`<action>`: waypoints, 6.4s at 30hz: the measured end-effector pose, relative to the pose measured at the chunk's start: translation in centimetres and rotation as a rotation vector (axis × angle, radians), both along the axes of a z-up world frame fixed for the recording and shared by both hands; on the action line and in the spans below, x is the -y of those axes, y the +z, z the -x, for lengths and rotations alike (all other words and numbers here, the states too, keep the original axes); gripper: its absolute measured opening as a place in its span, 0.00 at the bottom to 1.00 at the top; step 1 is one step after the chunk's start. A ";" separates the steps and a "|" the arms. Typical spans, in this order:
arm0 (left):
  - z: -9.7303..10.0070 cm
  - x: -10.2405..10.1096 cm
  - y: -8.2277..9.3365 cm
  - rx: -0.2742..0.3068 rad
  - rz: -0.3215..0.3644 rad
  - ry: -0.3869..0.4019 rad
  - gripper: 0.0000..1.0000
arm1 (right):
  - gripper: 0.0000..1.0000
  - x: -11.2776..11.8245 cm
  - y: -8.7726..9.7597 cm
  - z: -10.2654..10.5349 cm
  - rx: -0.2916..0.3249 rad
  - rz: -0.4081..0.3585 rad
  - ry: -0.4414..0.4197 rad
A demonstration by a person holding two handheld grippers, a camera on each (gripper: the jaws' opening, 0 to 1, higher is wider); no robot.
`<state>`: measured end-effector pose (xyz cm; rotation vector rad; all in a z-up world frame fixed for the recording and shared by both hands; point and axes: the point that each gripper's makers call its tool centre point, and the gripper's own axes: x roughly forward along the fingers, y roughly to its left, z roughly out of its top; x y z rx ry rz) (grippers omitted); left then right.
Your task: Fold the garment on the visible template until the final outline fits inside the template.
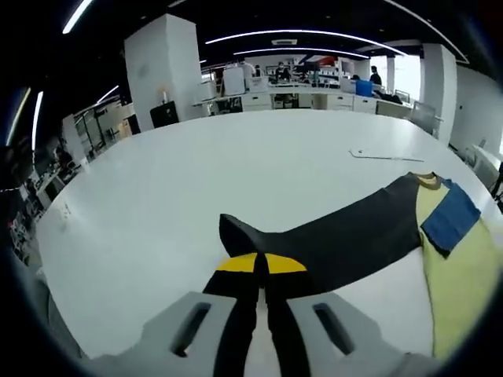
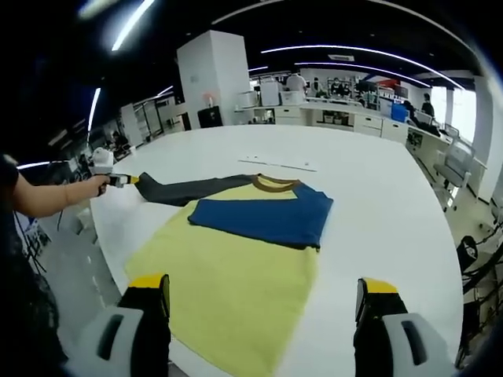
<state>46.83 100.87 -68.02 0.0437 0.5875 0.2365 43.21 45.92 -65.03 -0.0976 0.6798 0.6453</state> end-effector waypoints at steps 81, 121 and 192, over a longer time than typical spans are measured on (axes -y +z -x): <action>-12.0 28.7 8.7 0.289 0.291 -0.451 0.00 | 1.00 -1.0 0.1 0.8 0.019 -0.052 0.033; -12.6 41.3 7.0 0.270 0.386 -0.649 0.00 | 1.00 0.4 -1.5 0.7 -0.019 -0.046 -0.001; -3.9 35.8 1.0 0.090 0.260 -0.862 0.99 | 1.00 -0.4 -5.5 3.2 -0.114 0.121 0.264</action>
